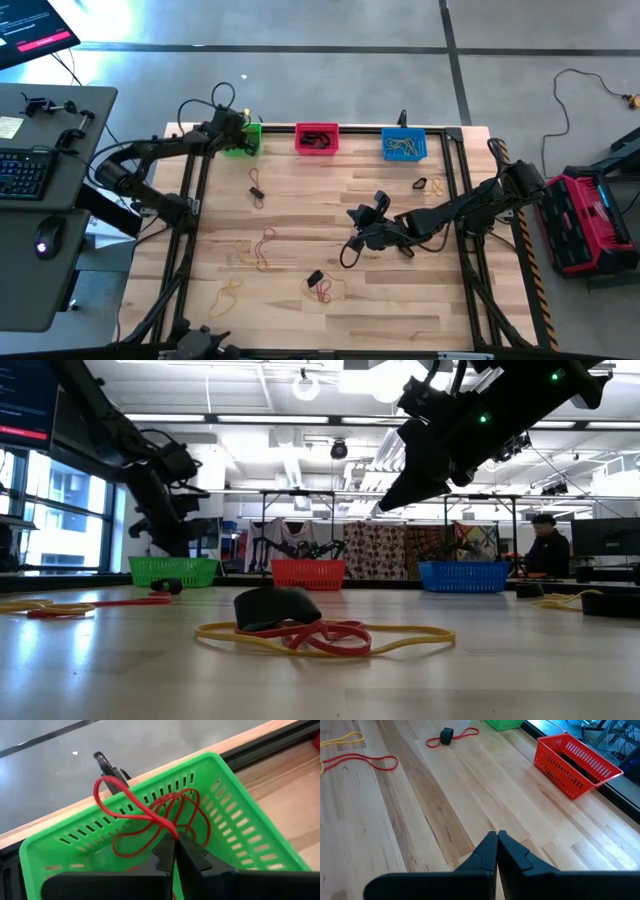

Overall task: Sort rubber bands into baskets
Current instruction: Put the red rubber band into the green bin, then put the yellow rubber band into the blue bin

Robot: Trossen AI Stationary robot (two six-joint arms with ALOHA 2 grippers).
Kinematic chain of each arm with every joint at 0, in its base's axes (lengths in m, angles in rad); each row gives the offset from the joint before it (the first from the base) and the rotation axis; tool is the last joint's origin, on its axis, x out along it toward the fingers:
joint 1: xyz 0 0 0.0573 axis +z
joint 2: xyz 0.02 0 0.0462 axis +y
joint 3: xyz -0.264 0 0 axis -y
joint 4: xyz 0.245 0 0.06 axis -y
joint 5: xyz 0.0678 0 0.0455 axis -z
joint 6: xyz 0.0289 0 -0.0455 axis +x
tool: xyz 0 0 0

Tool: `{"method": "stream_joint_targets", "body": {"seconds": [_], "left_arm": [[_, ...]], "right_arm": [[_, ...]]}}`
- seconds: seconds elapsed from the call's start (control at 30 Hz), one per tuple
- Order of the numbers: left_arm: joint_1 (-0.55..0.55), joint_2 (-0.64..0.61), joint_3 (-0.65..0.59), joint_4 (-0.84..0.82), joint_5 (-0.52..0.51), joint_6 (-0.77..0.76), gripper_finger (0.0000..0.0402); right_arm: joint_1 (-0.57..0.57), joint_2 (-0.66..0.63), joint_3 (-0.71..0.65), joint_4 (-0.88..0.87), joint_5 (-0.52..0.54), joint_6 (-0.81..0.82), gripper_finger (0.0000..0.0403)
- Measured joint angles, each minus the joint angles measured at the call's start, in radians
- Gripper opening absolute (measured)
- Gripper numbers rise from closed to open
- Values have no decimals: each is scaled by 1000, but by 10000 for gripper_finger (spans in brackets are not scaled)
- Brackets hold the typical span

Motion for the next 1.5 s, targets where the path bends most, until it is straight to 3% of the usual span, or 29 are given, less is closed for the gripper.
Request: {"method": "stream_joint_targets", "body": {"seconds": [0.47, 0.63, 1.0, 1.17, 1.5], "left_arm": [[-6, 2, 11, -9, -28, -11, 105], [-23, -11, 11, -11, -40, -12, 121], [-149, -145, 11, -19, -54, 84, 102], [-265, -210, 11, -17, 14, 86, 81], [-510, -259, -14, 90, 4, 94, 36]], "right_arm": [[0, 0, 0, -3, -17, 0, 0], [0, 0, 0, -3, -16, 0, 0], [0, 0, 0, -6, -8, -25, 0], [0, 0, 0, -6, 20, -26, 0], [0, 0, 0, -6, 28, -26, 0]]}}
